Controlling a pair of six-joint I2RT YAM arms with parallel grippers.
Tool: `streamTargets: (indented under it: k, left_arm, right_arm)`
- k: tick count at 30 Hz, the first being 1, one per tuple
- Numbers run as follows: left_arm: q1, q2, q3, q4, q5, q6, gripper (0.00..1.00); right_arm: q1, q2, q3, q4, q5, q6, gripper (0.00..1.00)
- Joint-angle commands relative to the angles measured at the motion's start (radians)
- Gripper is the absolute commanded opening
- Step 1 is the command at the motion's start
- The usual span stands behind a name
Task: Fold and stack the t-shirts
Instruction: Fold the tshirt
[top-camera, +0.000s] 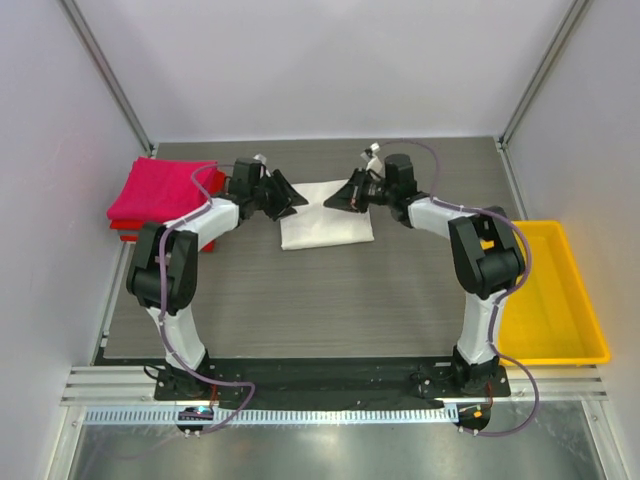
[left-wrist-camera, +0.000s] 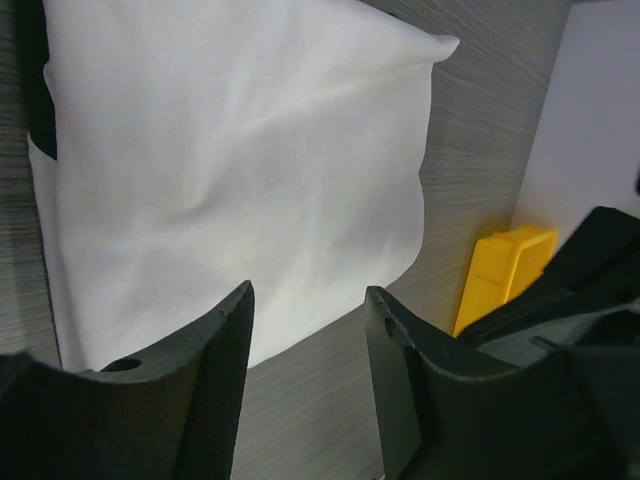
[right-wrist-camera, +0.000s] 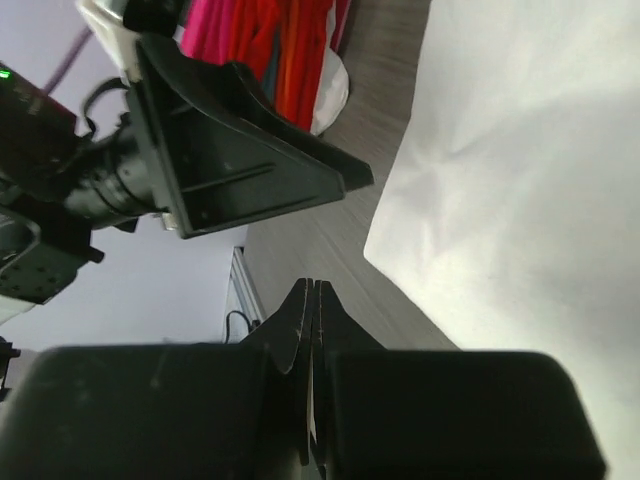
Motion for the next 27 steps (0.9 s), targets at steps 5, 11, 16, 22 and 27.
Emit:
streamTargets:
  k: [5, 11, 16, 22, 27]
  left_arm:
    - [0.002, 0.026, 0.013, -0.019, -0.007, 0.007, 0.49]
    - [0.002, 0.078, 0.004, -0.016, -0.019, 0.014, 0.48]
    - [0.002, 0.083, 0.009, -0.017, -0.025, 0.021, 0.48]
    - [0.002, 0.058, 0.074, -0.079, -0.063, 0.044, 0.48]
    - [0.002, 0.092, 0.179, -0.100, -0.065, 0.024, 0.48]
  right_arm:
    - [-0.043, 0.195, 0.011, 0.031, 0.029, 0.026, 0.01]
    - [-0.166, 0.289, -0.078, 0.152, -0.007, 0.090, 0.01]
    - [-0.185, 0.274, -0.132, 0.238, -0.025, 0.153, 0.01]
    - [-0.185, 0.176, -0.127, 0.239, -0.024, 0.139, 0.02]
    - [-0.185, 0.185, 0.018, 0.135, -0.012, 0.127, 0.02]
